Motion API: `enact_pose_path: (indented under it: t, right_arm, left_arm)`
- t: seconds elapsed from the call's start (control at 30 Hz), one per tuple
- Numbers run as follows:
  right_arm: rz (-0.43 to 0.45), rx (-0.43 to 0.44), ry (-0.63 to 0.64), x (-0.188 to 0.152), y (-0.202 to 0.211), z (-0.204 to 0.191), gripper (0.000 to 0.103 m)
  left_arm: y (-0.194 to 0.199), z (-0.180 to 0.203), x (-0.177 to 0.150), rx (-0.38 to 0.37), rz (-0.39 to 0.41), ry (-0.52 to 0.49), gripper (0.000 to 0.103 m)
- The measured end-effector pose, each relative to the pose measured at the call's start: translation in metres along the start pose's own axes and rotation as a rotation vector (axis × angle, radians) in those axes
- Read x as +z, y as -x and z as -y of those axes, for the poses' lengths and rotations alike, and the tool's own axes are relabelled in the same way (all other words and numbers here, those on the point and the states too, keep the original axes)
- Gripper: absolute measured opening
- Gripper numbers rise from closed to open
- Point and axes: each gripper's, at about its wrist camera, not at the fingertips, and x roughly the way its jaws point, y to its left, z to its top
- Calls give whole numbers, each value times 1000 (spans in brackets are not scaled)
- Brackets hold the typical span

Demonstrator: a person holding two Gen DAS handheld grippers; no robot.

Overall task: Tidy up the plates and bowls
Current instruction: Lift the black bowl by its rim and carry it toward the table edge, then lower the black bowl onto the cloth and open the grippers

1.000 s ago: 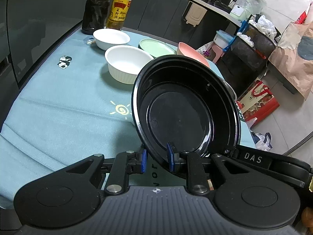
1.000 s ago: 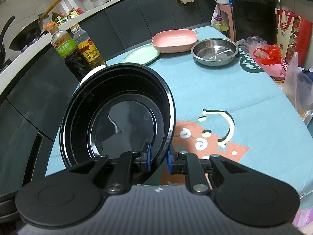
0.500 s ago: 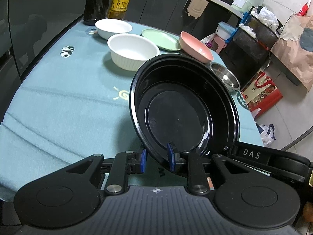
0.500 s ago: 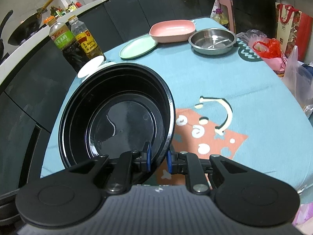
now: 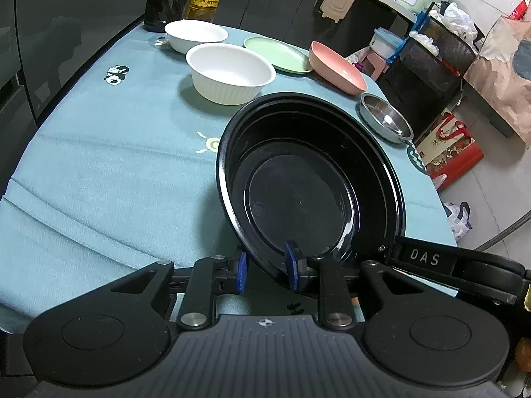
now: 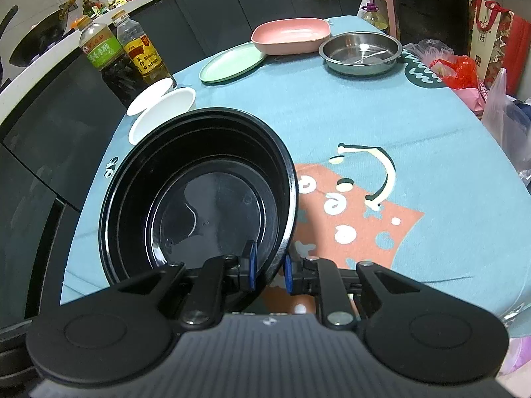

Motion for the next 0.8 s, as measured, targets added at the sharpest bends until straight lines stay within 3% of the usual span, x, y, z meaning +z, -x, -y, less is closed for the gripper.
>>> enact_pose_path:
  t: [0.3,0.37,0.47,0.63,0.8]
  right_arm:
    - [-3,-6,2,-1,0,1,16]
    - [-5,-2,0,-1,0,2,20]
    - [3,5,-15,0,0,5,36]
    - [41,1,-16,3,6,7,41]
    - [61,10,-9,9,8,10,41]
  left_arm:
    - [-2,-5,-1,-5,-28,10,22]
    - [-3,-8,-1,11,-40,14,22]
    - [0,-13,0,23,-41,21,22]
    - [12,-18,3,39,-7,13,24]
    - [34,-26,11,2,60,9,26]
